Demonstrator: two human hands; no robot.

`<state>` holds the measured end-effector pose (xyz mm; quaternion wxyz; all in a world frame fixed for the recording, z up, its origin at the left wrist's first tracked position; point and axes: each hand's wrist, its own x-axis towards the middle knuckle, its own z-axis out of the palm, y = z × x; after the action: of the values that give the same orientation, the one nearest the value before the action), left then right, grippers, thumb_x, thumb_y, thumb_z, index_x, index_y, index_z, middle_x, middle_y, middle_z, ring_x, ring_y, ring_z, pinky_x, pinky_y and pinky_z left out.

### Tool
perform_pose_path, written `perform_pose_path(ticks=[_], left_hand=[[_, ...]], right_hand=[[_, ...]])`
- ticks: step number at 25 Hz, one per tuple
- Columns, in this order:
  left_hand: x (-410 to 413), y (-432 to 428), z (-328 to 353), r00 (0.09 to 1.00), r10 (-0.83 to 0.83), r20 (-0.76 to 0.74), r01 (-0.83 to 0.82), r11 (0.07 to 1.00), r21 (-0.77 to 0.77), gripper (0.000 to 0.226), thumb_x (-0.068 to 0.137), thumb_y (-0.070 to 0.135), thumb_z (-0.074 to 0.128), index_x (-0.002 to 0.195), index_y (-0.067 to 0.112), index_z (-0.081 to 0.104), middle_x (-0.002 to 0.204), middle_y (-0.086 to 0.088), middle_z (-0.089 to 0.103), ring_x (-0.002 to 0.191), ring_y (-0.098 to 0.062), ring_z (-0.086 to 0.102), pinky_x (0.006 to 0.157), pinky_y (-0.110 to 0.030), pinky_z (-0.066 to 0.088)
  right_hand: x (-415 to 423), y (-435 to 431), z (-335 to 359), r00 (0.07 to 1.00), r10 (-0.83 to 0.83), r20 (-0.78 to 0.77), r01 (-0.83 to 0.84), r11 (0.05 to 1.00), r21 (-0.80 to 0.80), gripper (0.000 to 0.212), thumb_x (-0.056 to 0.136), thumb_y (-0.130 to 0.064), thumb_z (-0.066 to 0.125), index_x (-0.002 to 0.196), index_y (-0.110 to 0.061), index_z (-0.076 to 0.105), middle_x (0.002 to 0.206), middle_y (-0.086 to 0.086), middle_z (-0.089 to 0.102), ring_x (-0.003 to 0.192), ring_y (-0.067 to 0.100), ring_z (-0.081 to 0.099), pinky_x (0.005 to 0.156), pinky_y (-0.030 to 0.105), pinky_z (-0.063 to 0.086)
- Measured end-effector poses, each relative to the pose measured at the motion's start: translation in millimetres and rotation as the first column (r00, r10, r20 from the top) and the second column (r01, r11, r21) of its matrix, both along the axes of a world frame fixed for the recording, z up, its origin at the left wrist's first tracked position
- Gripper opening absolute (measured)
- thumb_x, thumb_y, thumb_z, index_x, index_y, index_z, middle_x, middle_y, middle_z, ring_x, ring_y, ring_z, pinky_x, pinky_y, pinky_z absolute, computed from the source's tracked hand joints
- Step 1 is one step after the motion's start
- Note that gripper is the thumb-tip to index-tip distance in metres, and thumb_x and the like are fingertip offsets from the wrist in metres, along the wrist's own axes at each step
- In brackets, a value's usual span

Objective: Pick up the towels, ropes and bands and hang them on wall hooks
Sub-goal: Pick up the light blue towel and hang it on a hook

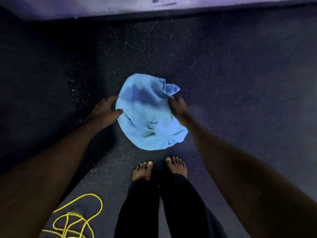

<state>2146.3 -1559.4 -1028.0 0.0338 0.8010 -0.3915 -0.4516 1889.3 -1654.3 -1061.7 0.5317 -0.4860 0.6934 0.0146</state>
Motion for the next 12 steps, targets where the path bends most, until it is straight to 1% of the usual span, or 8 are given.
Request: perform_pose_path(ticks=[3, 5, 6, 8, 9, 10, 11, 12], left_hand=[[-8.4, -4.7, 87.2, 0.994, 0.099, -0.05, -0.1, 0.995, -0.017, 0.065, 0.083, 0.027, 0.071, 0.142, 0.03, 0.045, 0.143, -0.004, 0.051, 0.125, -0.026, 0.053, 0.106, -0.038, 0.043], [-12.1, -4.4, 158.7, 0.992, 0.106, -0.062, -0.108, 0.994, -0.026, 0.065, 0.083, 0.028, 0.07, 0.142, 0.031, 0.043, 0.144, -0.006, 0.048, 0.127, -0.027, 0.052, 0.107, -0.04, 0.043], [-12.7, -3.5, 196.9, 0.992, 0.104, -0.069, -0.106, 0.994, -0.031, 0.065, 0.084, 0.029, 0.069, 0.143, 0.031, 0.042, 0.146, -0.006, 0.046, 0.128, -0.026, 0.05, 0.107, -0.04, 0.043], [-13.6, -1.6, 265.8, 0.995, 0.067, -0.072, -0.07, 0.997, -0.044, 0.064, 0.087, 0.029, 0.066, 0.146, 0.03, 0.039, 0.148, -0.006, 0.041, 0.132, -0.025, 0.047, 0.109, -0.039, 0.04], [-12.7, 0.7, 305.4, 0.997, 0.035, -0.062, -0.038, 0.998, -0.057, 0.064, 0.089, 0.029, 0.064, 0.147, 0.029, 0.037, 0.149, -0.006, 0.039, 0.133, -0.025, 0.045, 0.11, -0.038, 0.039], [-11.8, 5.9, 343.9, 0.998, 0.004, -0.056, -0.008, 0.998, -0.066, 0.065, 0.091, 0.029, 0.063, 0.149, 0.027, 0.035, 0.15, -0.007, 0.038, 0.134, -0.025, 0.044, 0.111, -0.038, 0.038], [-11.0, 13.1, 379.7, 0.999, -0.009, -0.046, 0.005, 0.997, -0.079, 0.065, 0.091, 0.027, 0.063, 0.15, 0.025, 0.034, 0.15, -0.009, 0.038, 0.134, -0.027, 0.044, 0.11, -0.037, 0.037], [-9.5, 22.2, 412.4, 1.0, -0.009, -0.026, 0.006, 0.996, -0.094, 0.065, 0.092, 0.026, 0.063, 0.15, 0.024, 0.034, 0.149, -0.011, 0.039, 0.133, -0.028, 0.044, 0.11, -0.036, 0.037]], right_hand=[[4.9, -16.2, 111.8, 0.982, -0.137, 0.133, 0.115, 0.981, 0.157, 0.029, 0.097, -0.036, 0.051, 0.104, -0.012, 0.065, 0.085, 0.0, 0.064, 0.079, 0.014, 0.061, 0.067, 0.026, 0.047], [5.6, -30.0, 191.0, 0.983, 0.001, 0.182, -0.035, 0.982, 0.185, 0.022, 0.099, -0.03, 0.054, 0.099, -0.01, 0.065, 0.078, 0.0, 0.059, 0.066, 0.004, 0.058, 0.058, 0.02, 0.046], [6.0, -35.8, 231.3, 0.971, 0.1, 0.216, -0.141, 0.973, 0.182, 0.021, 0.098, -0.027, 0.057, 0.1, -0.008, 0.066, 0.081, 0.003, 0.06, 0.07, 0.004, 0.06, 0.061, 0.019, 0.047], [14.0, -46.7, 306.3, 0.94, 0.265, 0.215, -0.299, 0.943, 0.146, 0.028, 0.095, -0.026, 0.061, 0.113, -0.005, 0.066, 0.097, 0.005, 0.063, 0.092, 0.013, 0.061, 0.078, 0.027, 0.049], [21.5, -48.1, 351.8, 0.928, 0.322, 0.188, -0.357, 0.913, 0.195, 0.028, 0.094, -0.029, 0.057, 0.112, -0.009, 0.064, 0.101, 0.001, 0.062, 0.095, 0.014, 0.06, 0.081, 0.03, 0.048], [23.7, -48.2, 385.8, 0.921, 0.322, 0.22, -0.372, 0.894, 0.249, 0.028, 0.091, -0.034, 0.048, 0.105, -0.014, 0.062, 0.099, -0.004, 0.06, 0.092, 0.013, 0.058, 0.078, 0.03, 0.048], [24.2, -46.3, 415.6, 0.876, 0.434, 0.211, -0.474, 0.855, 0.212, 0.03, 0.086, -0.039, 0.037, 0.097, -0.019, 0.057, 0.095, -0.007, 0.057, 0.087, 0.012, 0.056, 0.072, 0.029, 0.045], [28.0, -41.9, 452.3, 0.857, 0.471, 0.208, -0.506, 0.847, 0.165, 0.031, 0.084, -0.04, 0.033, 0.094, -0.02, 0.055, 0.094, -0.008, 0.056, 0.086, 0.011, 0.055, 0.068, 0.028, 0.041]])
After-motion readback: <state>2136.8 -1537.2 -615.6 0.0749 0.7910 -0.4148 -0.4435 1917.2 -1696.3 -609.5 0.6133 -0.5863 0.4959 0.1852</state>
